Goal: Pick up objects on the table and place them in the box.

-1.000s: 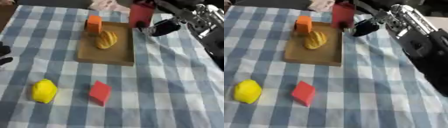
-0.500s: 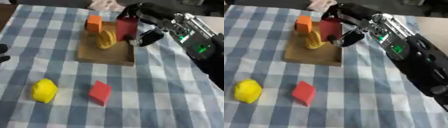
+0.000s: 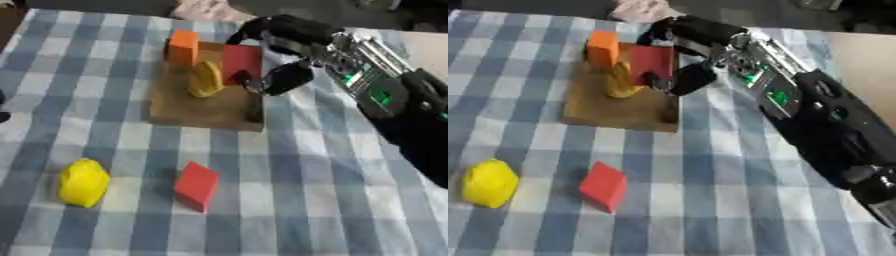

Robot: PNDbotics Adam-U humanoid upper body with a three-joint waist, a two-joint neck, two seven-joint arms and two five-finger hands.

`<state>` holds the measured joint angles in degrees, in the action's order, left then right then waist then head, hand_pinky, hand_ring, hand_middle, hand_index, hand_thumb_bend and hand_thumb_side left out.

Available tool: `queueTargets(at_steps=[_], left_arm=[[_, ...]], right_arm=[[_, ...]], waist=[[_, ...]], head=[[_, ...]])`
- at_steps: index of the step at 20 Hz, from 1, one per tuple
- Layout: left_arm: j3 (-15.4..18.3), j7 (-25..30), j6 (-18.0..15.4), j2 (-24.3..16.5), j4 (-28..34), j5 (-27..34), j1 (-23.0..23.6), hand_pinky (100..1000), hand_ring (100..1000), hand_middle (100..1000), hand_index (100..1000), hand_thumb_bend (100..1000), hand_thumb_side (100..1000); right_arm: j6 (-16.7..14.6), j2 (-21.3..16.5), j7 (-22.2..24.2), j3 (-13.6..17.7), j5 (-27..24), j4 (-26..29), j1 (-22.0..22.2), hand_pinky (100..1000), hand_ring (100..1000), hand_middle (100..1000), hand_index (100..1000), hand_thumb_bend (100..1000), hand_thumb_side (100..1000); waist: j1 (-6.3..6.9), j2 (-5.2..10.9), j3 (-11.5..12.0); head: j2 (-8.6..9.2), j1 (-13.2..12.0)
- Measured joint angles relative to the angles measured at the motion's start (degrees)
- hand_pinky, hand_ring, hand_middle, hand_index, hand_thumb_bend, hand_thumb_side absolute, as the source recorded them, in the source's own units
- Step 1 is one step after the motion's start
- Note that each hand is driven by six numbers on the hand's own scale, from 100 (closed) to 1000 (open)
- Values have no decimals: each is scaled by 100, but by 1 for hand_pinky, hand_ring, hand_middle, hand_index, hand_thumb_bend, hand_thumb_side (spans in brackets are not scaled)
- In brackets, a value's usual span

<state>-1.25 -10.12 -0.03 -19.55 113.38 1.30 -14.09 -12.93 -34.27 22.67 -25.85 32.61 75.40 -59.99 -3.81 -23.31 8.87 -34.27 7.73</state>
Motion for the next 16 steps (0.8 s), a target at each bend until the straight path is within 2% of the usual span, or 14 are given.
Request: queueTargets(at_steps=[1,4,10,13,16], left_arm=[[0,0,0,1,0,1,-1,787,820,708,823,153,937],[0,0,0,15,0,1,-2,787,820,708,823,153,937],[0,0,1,42,0,1,-2,787,821,709,823,153,937],[0,0,1,42,0,1,-2,787,821,708,823,154,936],[1,0,1,43,0,1,-2,787,821,708,823,155,937]], right_arm=[[-29,15,72,8,3,-36,0,939,1000,1000,1000,100,678],[-97,26,309,13,9,-118,0,988,1000,1000,1000,100,713],[-158,33,615,94,-3,-154,-2,1000,1000,1000,1000,100,743],[-173,40,716,111,-35,-154,-2,1000,1000,1000,1000,100,662],[-170,53,815,114,-100,-154,-2,1000,1000,1000,1000,100,668]], waist=[[0,0,0],[0,-3,2],[1,-14,-1],[2,-14,-5],[9,-14,-12]], head=[[0,0],[0,1],[0,-1],[0,-2],[0,-3]])
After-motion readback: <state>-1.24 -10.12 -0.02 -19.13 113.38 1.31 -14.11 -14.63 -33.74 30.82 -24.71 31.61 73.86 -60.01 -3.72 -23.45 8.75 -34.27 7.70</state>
